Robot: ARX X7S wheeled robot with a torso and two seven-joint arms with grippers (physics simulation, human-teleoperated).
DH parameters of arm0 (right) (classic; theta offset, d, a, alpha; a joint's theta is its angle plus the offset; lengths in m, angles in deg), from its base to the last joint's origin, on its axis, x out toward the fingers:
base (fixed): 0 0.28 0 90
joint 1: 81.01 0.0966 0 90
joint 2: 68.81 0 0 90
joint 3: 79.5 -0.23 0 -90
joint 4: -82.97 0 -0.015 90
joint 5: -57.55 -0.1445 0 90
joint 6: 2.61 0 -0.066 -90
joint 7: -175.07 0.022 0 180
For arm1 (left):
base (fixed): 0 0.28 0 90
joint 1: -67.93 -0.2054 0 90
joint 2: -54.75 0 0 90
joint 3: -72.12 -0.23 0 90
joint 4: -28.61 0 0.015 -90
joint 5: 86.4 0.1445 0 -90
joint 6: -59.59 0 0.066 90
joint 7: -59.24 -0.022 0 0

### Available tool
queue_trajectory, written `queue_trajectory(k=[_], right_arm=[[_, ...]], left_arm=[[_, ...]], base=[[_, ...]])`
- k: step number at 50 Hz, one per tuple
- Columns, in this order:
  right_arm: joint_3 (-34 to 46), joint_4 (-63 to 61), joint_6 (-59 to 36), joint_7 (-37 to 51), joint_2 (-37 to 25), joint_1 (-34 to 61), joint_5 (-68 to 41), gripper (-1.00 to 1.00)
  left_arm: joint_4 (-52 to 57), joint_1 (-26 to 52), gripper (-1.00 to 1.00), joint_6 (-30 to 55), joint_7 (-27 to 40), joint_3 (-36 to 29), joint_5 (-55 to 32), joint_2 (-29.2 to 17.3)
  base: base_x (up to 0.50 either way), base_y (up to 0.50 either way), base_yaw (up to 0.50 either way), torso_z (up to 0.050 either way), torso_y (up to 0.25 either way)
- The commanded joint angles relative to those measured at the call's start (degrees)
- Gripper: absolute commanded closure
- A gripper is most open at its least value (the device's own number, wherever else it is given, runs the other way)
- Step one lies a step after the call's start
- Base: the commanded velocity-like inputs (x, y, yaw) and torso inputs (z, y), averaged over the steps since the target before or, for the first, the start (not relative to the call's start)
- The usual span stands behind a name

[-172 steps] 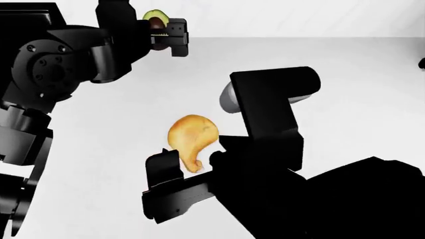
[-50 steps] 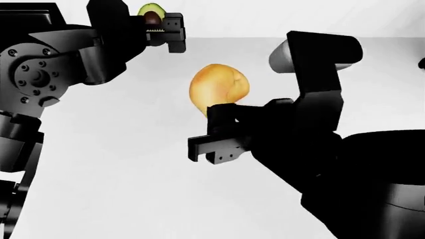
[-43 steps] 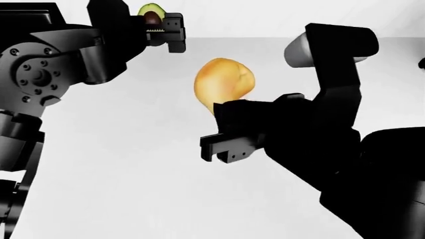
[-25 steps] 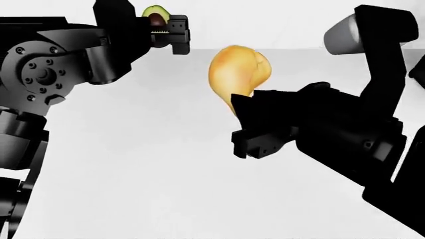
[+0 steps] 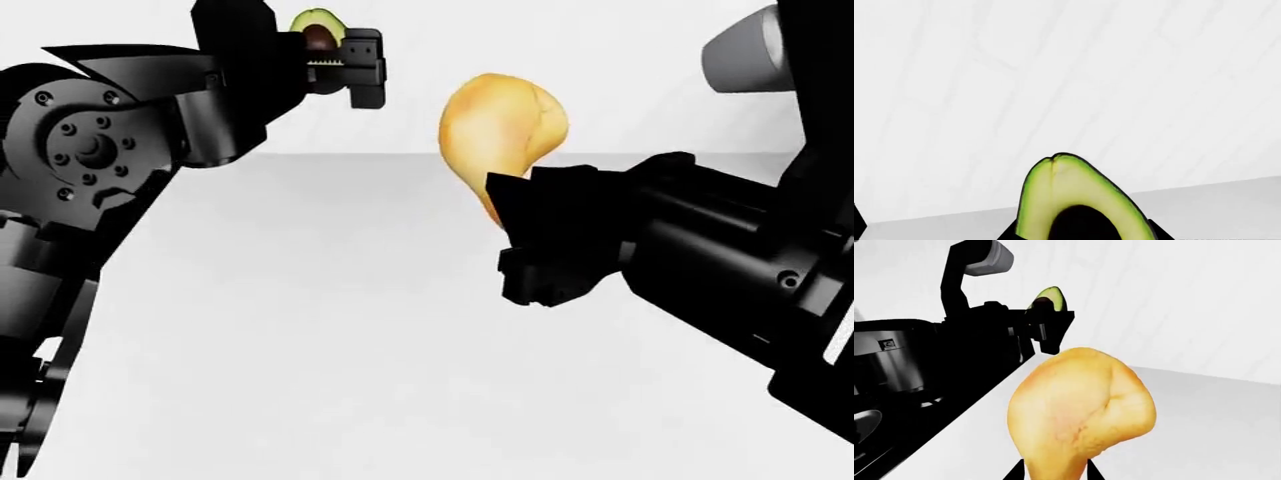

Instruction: Place both pans onto different burners. Then place the avocado and the chicken breast on different pans.

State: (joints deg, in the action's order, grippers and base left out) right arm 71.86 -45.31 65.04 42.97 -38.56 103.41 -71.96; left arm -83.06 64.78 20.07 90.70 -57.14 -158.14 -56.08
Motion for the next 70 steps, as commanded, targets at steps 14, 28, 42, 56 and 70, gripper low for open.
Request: queue_trajectory(k=[14, 28, 42, 56, 70], right_arm=[[-1.21, 0.78, -0.26, -1.03, 0.22, -0.33, 1.88, 1.00], [-1.10, 0.82, -0.60, -0.62, 0.55, -0.48, 2.58, 1.00], [-0.79, 1.20, -0.66, 0.61, 0.95, -0.77, 3.96, 1.00], [-0.96, 1.14, -0.55, 0.97, 1.13, -0.94, 4.84, 1.00], [-1.33, 0.98, -0.15, 1.33, 1.00, -1.14, 5.34, 1.00]], left_arm=[[-0.15, 0.48, 1.00, -1.23, 0.24, -0.38, 0.43, -0.18], [0.02, 0.46, 1.00, -1.31, 0.11, -0.57, 0.47, -0.24], [-0.17, 0.54, 1.00, -1.39, 0.03, -0.82, 0.61, -0.14], [0.10, 0.55, 1.00, -1.21, 0.17, -0.94, 0.43, -0.22], [-2.57, 1.14, 1.00, -0.32, -0.14, -1.32, 0.34, -0.01]], base=[[-0.11, 0.02, 0.00, 0.000, 0.000], [-0.48, 0.22, 0.00, 0.000, 0.000], [-0.44, 0.44, 0.00, 0.000, 0.000], [-0.27, 0.50, 0.00, 0.000, 0.000], [-0.04, 0.50, 0.00, 0.001, 0.000]])
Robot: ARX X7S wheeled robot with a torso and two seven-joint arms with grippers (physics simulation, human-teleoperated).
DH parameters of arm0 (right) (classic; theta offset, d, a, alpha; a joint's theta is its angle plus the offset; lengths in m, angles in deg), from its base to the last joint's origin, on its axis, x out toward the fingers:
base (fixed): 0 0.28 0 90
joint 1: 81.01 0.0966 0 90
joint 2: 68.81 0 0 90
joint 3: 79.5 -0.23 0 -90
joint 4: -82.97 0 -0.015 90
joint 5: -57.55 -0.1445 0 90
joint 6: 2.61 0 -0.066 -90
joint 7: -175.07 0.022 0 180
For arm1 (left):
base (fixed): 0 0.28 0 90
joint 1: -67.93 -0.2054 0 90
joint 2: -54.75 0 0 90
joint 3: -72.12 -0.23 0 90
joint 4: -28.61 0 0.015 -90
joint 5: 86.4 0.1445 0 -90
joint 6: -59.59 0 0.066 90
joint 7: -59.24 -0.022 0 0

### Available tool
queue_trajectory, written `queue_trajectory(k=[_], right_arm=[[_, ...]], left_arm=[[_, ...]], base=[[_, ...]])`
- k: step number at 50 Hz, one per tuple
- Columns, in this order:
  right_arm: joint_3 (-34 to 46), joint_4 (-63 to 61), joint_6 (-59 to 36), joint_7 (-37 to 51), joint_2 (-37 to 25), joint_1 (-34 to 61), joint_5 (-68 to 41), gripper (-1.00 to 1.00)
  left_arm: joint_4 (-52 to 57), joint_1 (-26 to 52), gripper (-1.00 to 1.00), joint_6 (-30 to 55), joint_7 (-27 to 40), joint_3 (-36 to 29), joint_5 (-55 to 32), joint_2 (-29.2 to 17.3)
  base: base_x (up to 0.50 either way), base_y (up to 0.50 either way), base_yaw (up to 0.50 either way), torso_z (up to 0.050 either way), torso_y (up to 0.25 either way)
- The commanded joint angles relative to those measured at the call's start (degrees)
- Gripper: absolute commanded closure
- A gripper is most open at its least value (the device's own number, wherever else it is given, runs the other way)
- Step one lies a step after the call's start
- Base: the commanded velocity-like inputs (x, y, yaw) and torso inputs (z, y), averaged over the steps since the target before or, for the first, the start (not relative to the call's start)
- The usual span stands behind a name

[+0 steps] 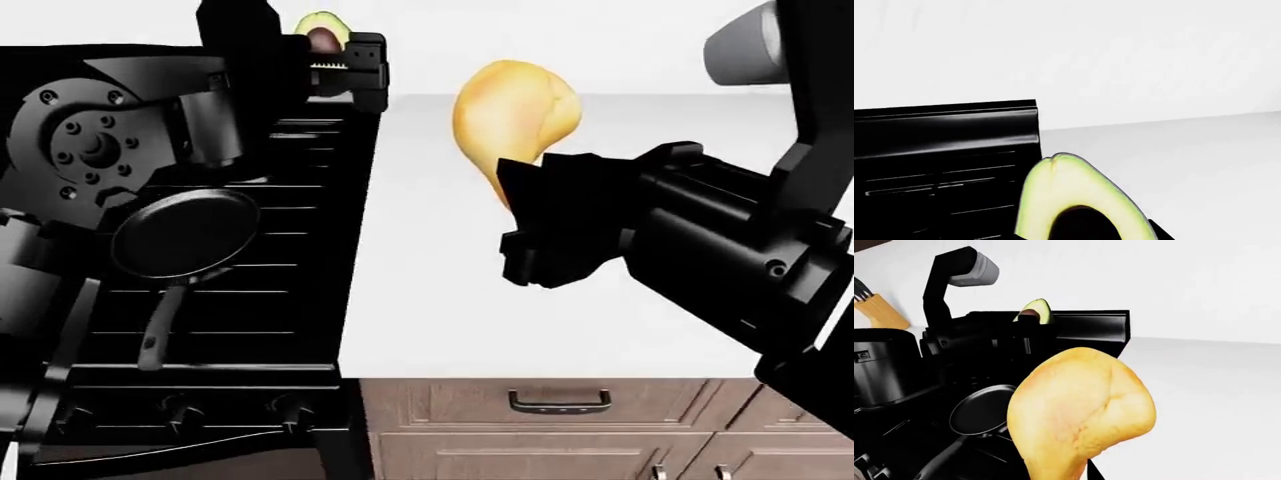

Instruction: Place both pans onto different burners. Then place the avocado and the chicken breast on different pans.

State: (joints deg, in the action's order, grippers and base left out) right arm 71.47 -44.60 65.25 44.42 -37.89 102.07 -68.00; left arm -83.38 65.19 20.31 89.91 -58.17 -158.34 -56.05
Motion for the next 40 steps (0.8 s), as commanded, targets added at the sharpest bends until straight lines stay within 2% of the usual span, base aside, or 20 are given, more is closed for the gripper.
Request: queue_trajectory(k=[1, 40], right_arm=[[-0.96, 0.26, -0.35, -0.13, 0.29, 0.18, 1.41, 1.00], [-0.73, 1.16, -1.14, 0.22, 0.95, -0.36, 2.04, 1.00]], left_arm=[[-2.30, 0.75, 1.00, -0.53, 0.68, -0.30, 0.52, -0.02], [-2.03, 0.85, 1.00, -0.44, 0.73, -0.65, 0.37, -0.11]], base=[[0.00, 0.50, 0.00, 0.000, 0.000], [0.00, 0.50, 0.00, 0.000, 0.001]])
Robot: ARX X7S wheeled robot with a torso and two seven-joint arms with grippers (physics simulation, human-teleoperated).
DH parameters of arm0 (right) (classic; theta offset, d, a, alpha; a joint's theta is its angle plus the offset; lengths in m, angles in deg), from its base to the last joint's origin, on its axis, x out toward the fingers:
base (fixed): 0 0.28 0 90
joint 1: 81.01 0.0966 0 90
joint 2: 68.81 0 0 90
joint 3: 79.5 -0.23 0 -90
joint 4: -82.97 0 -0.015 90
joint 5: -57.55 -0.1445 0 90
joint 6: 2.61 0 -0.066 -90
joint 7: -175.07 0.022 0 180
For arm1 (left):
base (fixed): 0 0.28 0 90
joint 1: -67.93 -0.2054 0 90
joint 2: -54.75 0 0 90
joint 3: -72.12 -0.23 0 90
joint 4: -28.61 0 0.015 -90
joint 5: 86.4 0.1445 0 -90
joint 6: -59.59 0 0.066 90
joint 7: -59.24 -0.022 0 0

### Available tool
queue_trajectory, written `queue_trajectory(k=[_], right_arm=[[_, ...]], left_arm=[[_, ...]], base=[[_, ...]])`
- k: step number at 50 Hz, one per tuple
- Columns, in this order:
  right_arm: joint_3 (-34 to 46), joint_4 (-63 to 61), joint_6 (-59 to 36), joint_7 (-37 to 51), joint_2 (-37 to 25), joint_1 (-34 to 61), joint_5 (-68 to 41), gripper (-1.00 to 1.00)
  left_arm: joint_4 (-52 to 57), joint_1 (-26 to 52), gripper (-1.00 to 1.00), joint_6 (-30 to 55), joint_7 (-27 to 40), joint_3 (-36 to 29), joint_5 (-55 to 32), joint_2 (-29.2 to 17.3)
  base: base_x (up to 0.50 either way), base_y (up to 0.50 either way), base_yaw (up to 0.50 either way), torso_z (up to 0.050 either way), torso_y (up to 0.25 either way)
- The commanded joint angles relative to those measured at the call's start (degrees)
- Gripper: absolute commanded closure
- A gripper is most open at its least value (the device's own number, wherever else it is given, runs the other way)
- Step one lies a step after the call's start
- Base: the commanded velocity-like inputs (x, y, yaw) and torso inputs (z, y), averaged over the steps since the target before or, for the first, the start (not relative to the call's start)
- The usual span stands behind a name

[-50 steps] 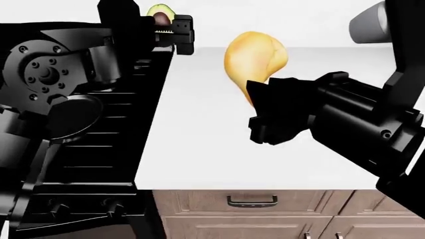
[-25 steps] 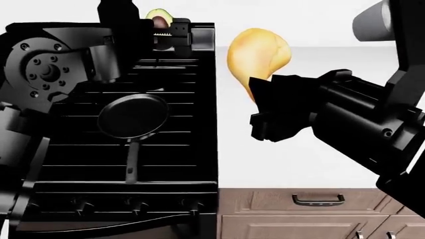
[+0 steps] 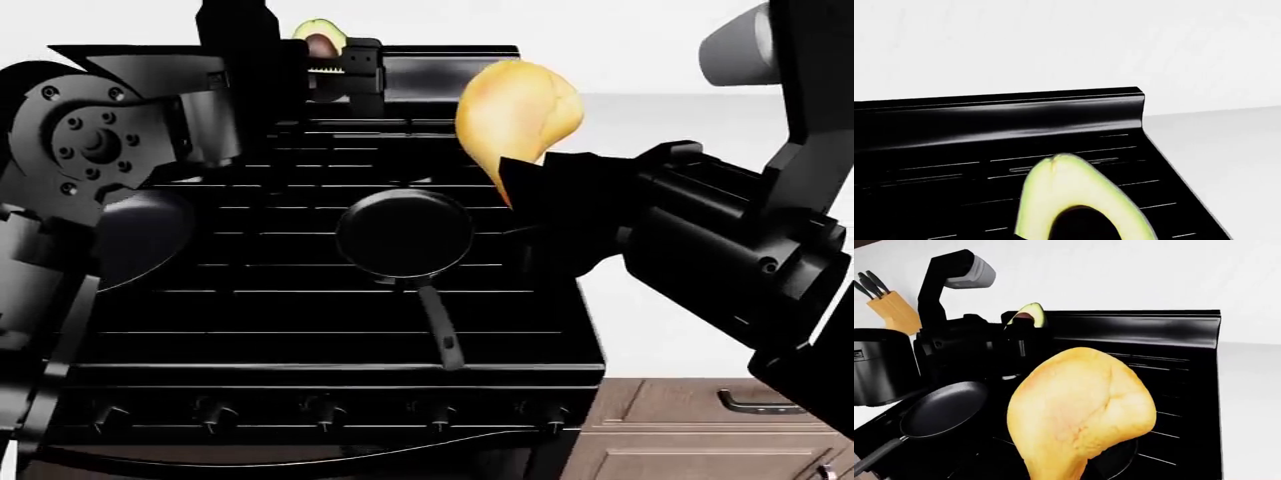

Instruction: Place both pans onto different burners. Then place the avocado and the chicken breast on different pans.

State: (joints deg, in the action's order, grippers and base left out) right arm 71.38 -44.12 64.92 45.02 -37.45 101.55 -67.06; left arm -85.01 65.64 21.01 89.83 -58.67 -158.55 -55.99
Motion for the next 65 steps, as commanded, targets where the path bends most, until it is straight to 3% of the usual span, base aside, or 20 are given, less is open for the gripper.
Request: queue_trajectory(k=[1, 23, 48, 65], right_arm=[[-0.64, 0.70, -0.81, -0.37, 0.49, 0.13, 1.11, 1.00], [-0.91, 1.29, -0.67, -0.28, -0.08, -0.37, 1.48, 1.00], [3.55, 15.46, -5.60, -0.53, 1.63, -1.51, -1.36, 1.00], [7.42, 29.35, -12.07, -7.48, 6.42, -1.93, 0.07, 1.00]], left_arm=[[-0.38, 0.41, 1.00, -1.13, 0.83, -0.15, 0.57, -0.17], [-0.37, 0.54, 1.00, -1.05, 0.55, -0.54, 0.60, -0.07], [-1.53, 0.78, 1.00, -1.36, -0.45, -0.97, 0.85, 0.33], [-2.54, 1.11, 1.00, -1.38, -1.04, -1.72, 1.40, 0.87]], base=[[0.00, 0.50, 0.00, 0.000, 0.000], [0.00, 0.50, 0.00, 0.000, 0.001], [0.00, 0.00, 0.00, 0.000, 0.001], [0.00, 0.00, 0.00, 0.001, 0.001]])
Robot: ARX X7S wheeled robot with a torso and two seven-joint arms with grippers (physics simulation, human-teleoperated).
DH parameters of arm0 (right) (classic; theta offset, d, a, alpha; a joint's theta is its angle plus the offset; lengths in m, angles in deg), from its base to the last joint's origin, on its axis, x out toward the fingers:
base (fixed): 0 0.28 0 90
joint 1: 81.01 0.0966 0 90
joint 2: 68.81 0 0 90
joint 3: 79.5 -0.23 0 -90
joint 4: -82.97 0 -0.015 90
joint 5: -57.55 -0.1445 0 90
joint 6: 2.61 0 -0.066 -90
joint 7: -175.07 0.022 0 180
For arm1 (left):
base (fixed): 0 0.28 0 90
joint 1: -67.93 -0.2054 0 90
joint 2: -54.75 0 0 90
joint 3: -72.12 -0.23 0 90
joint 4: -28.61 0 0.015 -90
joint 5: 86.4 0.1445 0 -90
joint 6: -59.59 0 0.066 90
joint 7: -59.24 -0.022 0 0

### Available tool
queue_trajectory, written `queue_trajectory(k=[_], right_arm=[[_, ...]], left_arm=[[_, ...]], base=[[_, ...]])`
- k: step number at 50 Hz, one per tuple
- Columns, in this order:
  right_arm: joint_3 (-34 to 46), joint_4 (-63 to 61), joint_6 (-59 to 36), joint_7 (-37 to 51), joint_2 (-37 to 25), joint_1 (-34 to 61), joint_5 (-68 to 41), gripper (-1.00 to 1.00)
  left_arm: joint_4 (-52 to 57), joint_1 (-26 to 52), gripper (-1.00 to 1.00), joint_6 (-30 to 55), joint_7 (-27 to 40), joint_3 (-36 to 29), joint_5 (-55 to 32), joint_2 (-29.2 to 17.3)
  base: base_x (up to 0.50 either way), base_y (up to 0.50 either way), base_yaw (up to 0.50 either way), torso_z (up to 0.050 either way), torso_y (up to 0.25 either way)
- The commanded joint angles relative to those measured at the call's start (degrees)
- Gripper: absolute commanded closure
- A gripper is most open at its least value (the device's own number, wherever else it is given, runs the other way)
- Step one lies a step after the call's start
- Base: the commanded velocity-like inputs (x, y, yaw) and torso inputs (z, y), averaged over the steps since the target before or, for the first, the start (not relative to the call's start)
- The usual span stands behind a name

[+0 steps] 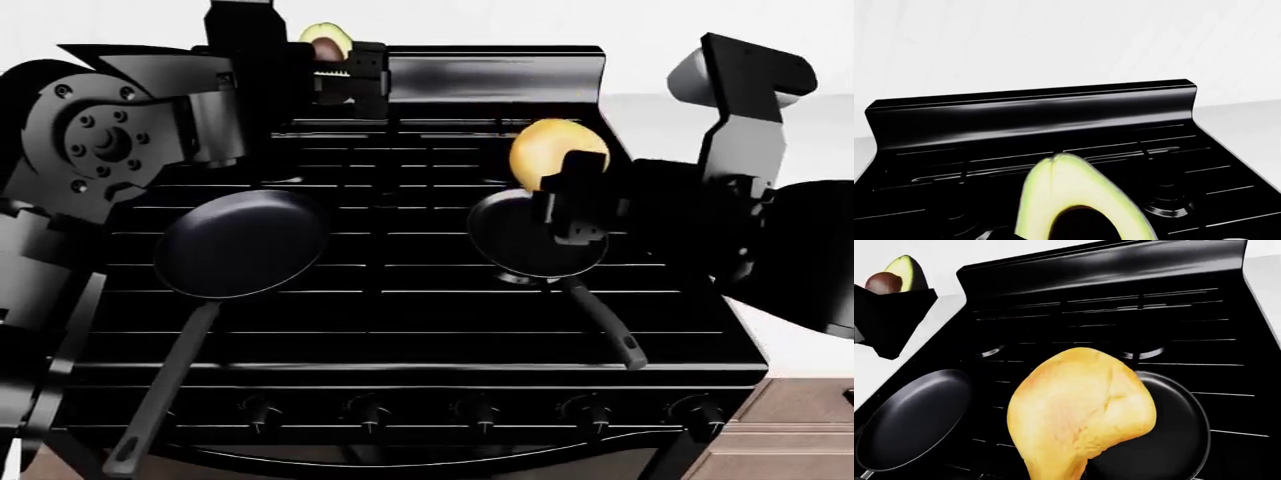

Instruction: Place both pans onto different burners. Then place the avocado and the chicken breast on different pans.

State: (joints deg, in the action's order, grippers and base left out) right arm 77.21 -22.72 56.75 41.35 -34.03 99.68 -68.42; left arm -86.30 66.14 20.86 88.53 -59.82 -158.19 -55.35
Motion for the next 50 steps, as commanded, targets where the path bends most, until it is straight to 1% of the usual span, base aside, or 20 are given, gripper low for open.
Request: queue_trajectory(k=[1, 8, 19, 38, 50], right_arm=[[1.79, 8.37, -4.18, -4.04, 3.27, -0.08, 1.63, 1.00], [2.98, 11.46, -5.15, -5.53, 4.78, -0.39, 4.24, 1.00], [3.96, 17.01, -4.94, -10.75, 7.26, -1.85, 8.22, 1.00], [7.08, 26.31, -6.39, -11.74, 11.27, -2.84, 11.27, 1.00], [8.24, 29.94, -6.96, -12.85, 13.15, -3.26, 12.62, 1.00]], left_arm=[[-1.27, 0.63, 1.00, -1.22, 0.26, -0.59, 1.04, 0.25], [-1.57, 0.72, 1.00, -1.33, -0.03, -0.71, 1.15, 0.31], [-2.11, 0.85, 1.00, -1.42, -0.31, -0.99, 1.35, 0.57], [-1.46, 0.76, 1.00, -1.32, 0.13, -0.89, 1.04, 0.26], [-1.41, 0.79, 1.00, -1.39, 0.07, -0.93, 1.00, 0.21]], base=[[0.00, 0.00, 0.00, 0.000, 0.000], [0.00, 0.00, 0.00, 0.000, 0.001], [0.00, 0.00, 0.00, 0.001, 0.001], [0.00, 0.00, 0.00, 0.001, 0.001], [0.00, 0.00, 0.00, 0.000, 0.001]])
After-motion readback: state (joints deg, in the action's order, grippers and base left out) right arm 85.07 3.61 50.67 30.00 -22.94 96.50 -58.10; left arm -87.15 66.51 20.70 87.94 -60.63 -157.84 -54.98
